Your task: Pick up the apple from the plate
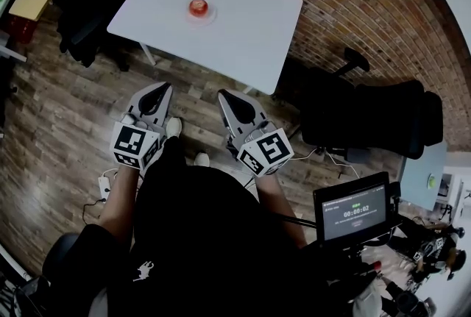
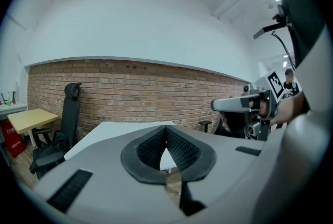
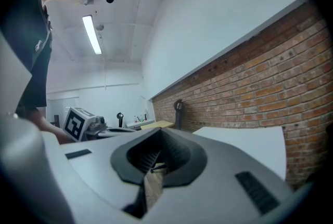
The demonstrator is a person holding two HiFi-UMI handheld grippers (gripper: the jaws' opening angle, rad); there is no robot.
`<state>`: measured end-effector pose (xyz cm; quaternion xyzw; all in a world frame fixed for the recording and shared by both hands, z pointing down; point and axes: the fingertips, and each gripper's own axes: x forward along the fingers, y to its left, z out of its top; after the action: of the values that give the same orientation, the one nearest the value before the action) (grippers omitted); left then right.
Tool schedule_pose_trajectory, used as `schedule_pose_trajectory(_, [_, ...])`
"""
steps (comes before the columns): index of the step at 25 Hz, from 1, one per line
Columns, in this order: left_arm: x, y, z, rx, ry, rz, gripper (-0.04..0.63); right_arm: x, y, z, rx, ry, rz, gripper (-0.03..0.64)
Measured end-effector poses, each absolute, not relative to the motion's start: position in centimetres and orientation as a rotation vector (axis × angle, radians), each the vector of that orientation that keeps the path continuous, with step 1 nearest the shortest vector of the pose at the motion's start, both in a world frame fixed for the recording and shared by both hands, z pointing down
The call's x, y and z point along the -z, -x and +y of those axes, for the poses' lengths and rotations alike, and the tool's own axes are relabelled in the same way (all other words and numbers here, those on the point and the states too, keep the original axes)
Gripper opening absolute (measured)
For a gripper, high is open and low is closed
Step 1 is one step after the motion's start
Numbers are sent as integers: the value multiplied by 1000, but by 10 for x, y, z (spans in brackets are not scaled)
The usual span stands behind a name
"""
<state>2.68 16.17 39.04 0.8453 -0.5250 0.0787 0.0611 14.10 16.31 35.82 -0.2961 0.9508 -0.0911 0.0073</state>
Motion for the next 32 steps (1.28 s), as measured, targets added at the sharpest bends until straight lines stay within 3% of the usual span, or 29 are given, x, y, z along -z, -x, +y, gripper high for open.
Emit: schedule_pose_trajectory(32, [-398,66,-27,-238,-2680,-1343,6,-360,-47,-13,278,1171,2929,3])
